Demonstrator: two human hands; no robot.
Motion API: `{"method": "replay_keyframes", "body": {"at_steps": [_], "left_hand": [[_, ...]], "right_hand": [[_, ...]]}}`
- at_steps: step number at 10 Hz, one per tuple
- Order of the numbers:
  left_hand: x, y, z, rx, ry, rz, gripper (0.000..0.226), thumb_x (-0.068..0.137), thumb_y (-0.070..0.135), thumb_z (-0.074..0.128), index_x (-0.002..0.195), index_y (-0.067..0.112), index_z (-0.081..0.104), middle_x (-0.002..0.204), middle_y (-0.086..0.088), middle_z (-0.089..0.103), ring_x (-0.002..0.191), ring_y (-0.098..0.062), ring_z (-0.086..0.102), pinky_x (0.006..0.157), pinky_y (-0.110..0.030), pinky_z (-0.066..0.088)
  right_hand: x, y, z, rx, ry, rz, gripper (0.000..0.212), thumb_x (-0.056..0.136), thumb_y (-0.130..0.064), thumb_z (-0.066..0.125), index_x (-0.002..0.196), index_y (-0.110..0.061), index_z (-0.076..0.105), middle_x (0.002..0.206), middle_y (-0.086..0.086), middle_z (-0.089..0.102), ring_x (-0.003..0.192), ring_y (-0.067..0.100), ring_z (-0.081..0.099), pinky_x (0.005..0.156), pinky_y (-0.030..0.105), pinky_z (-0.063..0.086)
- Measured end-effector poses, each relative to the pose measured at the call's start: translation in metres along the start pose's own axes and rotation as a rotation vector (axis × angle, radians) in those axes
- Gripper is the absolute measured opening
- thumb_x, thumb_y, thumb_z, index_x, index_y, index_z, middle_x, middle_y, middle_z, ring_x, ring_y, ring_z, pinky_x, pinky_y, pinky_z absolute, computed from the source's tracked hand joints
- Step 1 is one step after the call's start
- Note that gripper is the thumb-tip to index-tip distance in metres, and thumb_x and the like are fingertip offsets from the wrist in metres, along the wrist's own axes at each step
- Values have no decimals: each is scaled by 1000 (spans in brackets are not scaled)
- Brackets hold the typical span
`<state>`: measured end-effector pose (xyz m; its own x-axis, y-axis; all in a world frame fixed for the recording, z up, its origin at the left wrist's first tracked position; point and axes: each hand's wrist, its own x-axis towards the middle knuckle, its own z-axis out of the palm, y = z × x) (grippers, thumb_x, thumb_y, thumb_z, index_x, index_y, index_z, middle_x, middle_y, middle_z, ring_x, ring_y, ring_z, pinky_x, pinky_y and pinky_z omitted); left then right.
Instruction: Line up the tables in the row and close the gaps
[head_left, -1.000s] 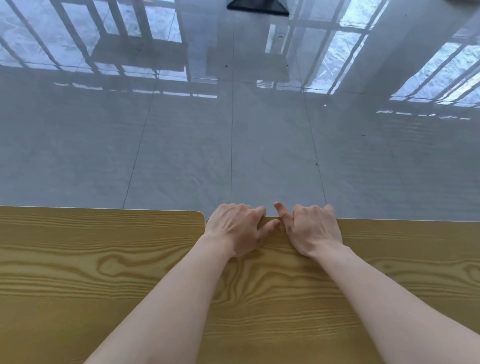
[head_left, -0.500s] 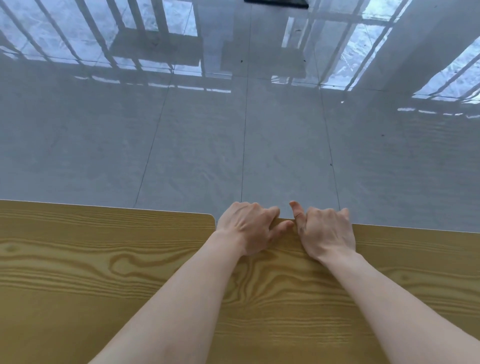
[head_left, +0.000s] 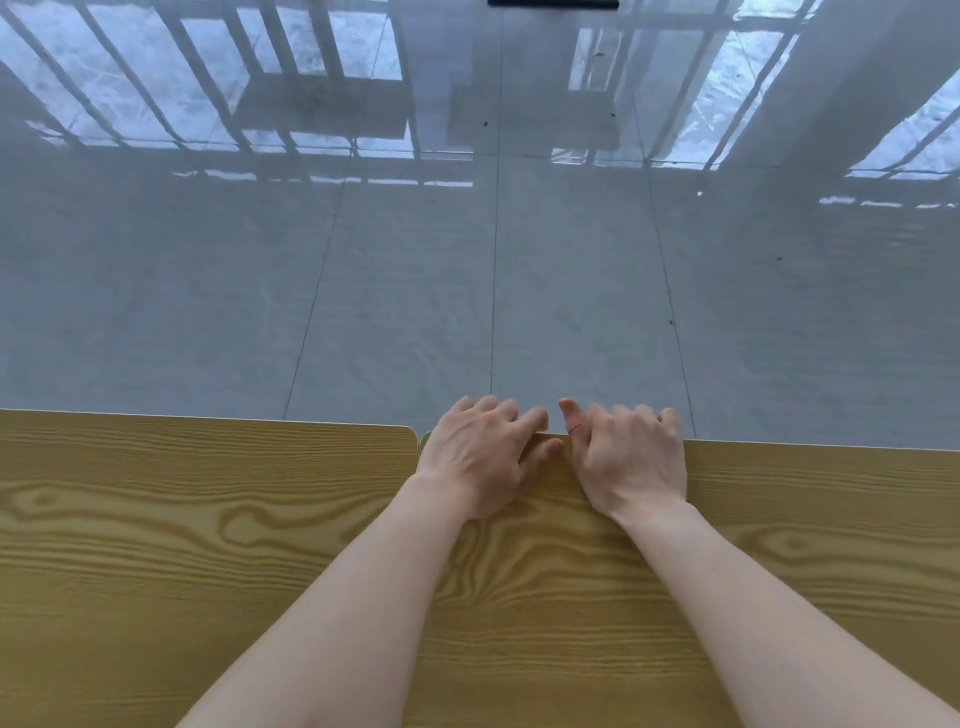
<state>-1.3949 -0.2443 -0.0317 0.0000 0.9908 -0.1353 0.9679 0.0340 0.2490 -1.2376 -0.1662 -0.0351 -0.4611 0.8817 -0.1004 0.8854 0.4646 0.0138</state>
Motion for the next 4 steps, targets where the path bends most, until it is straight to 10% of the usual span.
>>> {"method": "replay_keyframes", "body": {"at_steps": [1,2,4], "left_hand": [[-8,10,6,-6,98,-16,57,100,53,18,139,27,50,120,-3,63,114,-28,55,104,-40,34],[-26,14,7,-9,93,-73,59,100,53,20,153,32,34,152,-4,46,145,-28,33,122,-47,14],[-81,22,0,19,37,-169,70,97,66,16,160,37,7,169,-2,11,156,-26,-1,125,-48,-1]], "right_hand": [[-16,-6,0,52,-16,34,77,99,-60,1,112,-20,64,107,11,69,102,33,58,94,50,37],[-36,-8,-5,53,-91,24,74,97,-62,4,152,-26,37,154,17,44,148,34,28,122,57,9],[-78,-8,-28,110,-180,-38,78,96,-73,11,162,-32,3,171,13,-3,156,28,-14,123,61,-5]]}}
